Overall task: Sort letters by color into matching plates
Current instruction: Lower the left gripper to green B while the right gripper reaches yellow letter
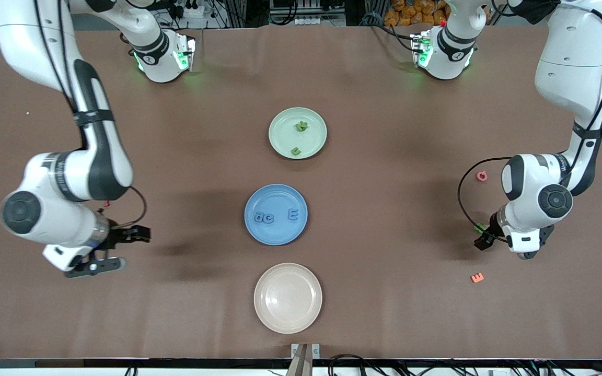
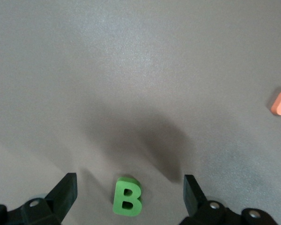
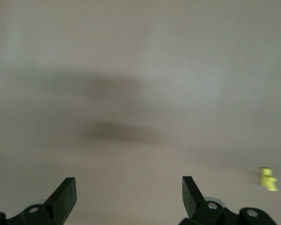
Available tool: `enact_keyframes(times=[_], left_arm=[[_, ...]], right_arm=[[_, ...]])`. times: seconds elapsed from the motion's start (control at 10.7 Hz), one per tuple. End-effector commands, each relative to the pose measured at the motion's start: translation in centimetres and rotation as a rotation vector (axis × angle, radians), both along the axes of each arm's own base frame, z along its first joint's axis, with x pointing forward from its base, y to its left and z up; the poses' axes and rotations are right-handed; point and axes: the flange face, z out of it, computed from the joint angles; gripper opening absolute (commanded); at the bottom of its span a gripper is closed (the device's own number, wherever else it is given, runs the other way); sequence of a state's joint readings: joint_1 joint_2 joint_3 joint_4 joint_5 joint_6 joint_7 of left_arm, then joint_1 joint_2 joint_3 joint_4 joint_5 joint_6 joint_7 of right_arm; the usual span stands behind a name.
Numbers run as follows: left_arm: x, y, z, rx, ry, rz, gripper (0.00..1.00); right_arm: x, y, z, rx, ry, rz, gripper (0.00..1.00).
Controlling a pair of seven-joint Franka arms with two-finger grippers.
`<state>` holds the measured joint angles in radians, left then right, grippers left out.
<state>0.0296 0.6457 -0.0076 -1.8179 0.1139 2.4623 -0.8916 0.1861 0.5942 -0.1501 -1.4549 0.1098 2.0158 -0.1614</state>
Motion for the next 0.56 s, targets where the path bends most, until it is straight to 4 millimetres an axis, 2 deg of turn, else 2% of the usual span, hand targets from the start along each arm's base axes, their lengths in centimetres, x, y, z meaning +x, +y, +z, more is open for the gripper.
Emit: enact_keyframes(times=[0.0,0.19,0.28,0.47], left_arm=[[0.0,-0.2,-0.3,-0.019,-0.005,0.020,1.00],[0.0,-0.3,-0.4,-0.020,-0.003,0.015,1.00],[-0.1,-0.4,-0.7,-0.022,0.002,0.014,1.00],[-0.1,-0.7,-0.8,-0.027,0.003,0.013,1.00]], right_arm=[[-1.4,-9.2,0.8,0.007,0.019,0.005,1.00],[-2.4,-16.8,0.6,0.010,0.024,-0.013,1.00],[-3.2,-20.0,0.2,0.015,0.032,-0.021,1.00],[-4.5,-24.7,-0.2,0.016,0.034,-0.028,1.00]])
